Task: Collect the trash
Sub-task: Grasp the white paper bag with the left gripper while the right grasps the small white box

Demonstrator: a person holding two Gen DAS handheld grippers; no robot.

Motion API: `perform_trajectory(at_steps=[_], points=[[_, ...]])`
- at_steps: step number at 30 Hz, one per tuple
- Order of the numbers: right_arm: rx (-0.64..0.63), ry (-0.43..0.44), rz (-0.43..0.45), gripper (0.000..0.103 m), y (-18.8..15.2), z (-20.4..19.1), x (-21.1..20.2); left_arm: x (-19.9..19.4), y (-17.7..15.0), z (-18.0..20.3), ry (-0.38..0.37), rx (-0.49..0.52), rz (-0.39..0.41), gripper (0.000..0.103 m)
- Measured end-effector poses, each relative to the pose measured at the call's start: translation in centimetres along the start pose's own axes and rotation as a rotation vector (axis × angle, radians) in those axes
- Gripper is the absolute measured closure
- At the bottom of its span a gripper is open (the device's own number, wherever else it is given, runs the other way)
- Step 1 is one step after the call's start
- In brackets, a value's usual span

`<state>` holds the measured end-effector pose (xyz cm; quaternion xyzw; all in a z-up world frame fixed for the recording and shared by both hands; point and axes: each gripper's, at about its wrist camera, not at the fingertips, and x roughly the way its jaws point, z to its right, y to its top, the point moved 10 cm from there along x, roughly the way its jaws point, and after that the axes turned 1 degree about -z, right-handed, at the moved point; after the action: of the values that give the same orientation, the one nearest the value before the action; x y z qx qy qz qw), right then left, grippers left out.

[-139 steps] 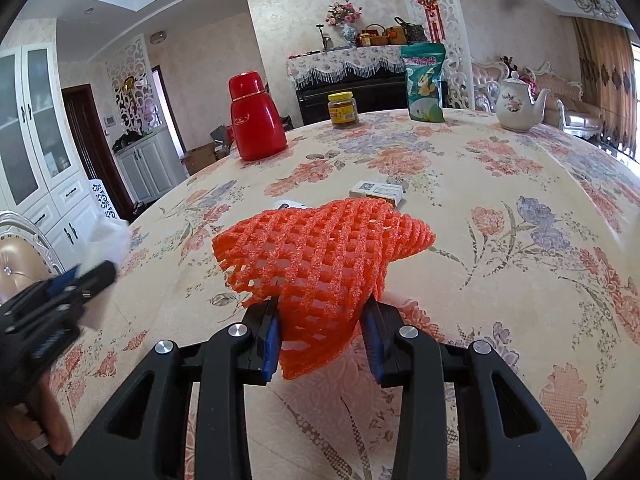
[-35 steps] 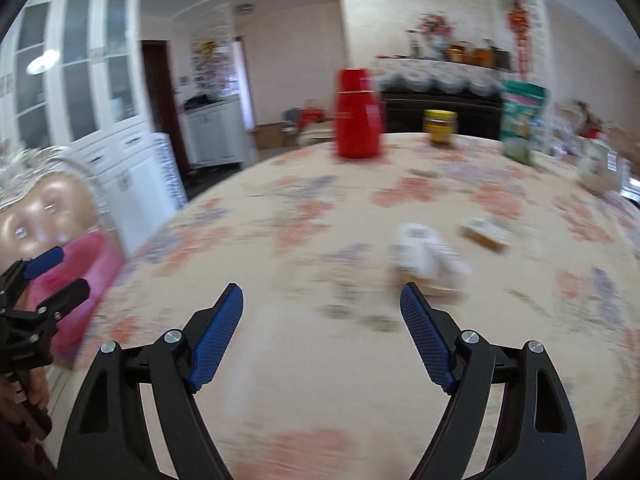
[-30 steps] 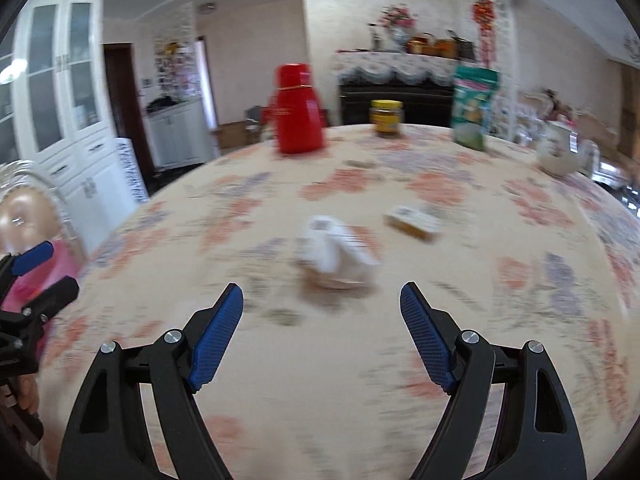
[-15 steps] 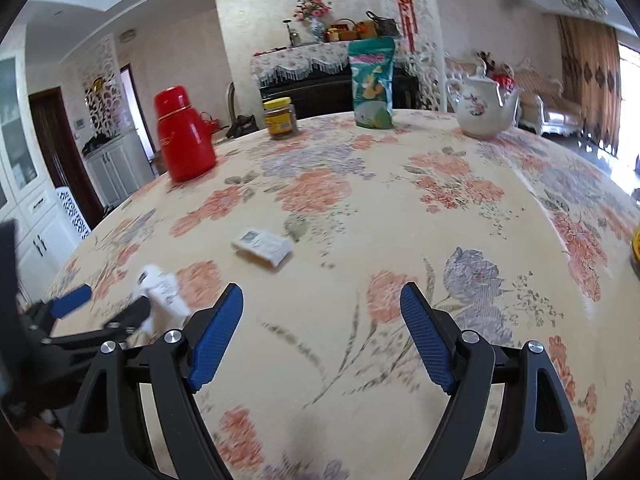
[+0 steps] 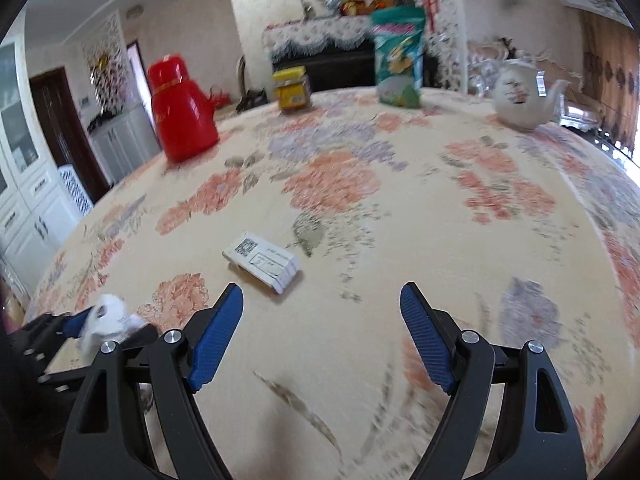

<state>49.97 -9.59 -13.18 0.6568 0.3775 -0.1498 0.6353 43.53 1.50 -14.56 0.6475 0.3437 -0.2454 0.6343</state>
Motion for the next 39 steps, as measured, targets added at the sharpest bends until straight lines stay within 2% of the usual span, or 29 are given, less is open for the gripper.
perform_trajectory(at_steps=[10,17,18,19,20,21,23,31,39], points=[[-0.144,-0.020,-0.171,0.026,0.8,-2.9,6.9,-2.6,-0.1,-4.2,-0.061,-0.020,0.066,0.039],[-0.188,-0.026,-0.204,0.027,1.3,-4.2,9.1,-3.5,0.3,-3.5,-0.098,0.003,0.117,0.039],[-0.193,-0.028,-0.207,0.031,1.3,-4.3,9.2,-3.5,0.2,-3.3,-0.097,0.013,0.122,0.039],[-0.193,-0.021,-0.204,0.040,1.3,-4.4,9.1,-3.5,0.2,-3.3,-0.097,0.019,0.126,0.039],[-0.197,-0.019,-0.198,0.045,1.3,-4.5,9.0,-3.5,0.2,-3.2,-0.096,0.021,0.130,0.039],[-0.201,-0.015,-0.192,0.056,1.3,-4.6,8.7,-3.5,0.2,-3.3,-0.095,0.019,0.132,0.039],[-0.196,-0.013,-0.183,0.070,1.0,-4.7,8.2,-3.4,0.1,-3.6,-0.095,0.011,0.132,0.039],[-0.128,-0.009,-0.104,0.071,0.0,-4.3,4.1,-3.6,0.2,-3.7,-0.093,0.007,0.154,0.039],[-0.010,-0.019,0.000,0.071,-2.7,-3.9,-3.4,-6.0,0.1,-2.0,-0.122,0.033,0.173,0.039]])
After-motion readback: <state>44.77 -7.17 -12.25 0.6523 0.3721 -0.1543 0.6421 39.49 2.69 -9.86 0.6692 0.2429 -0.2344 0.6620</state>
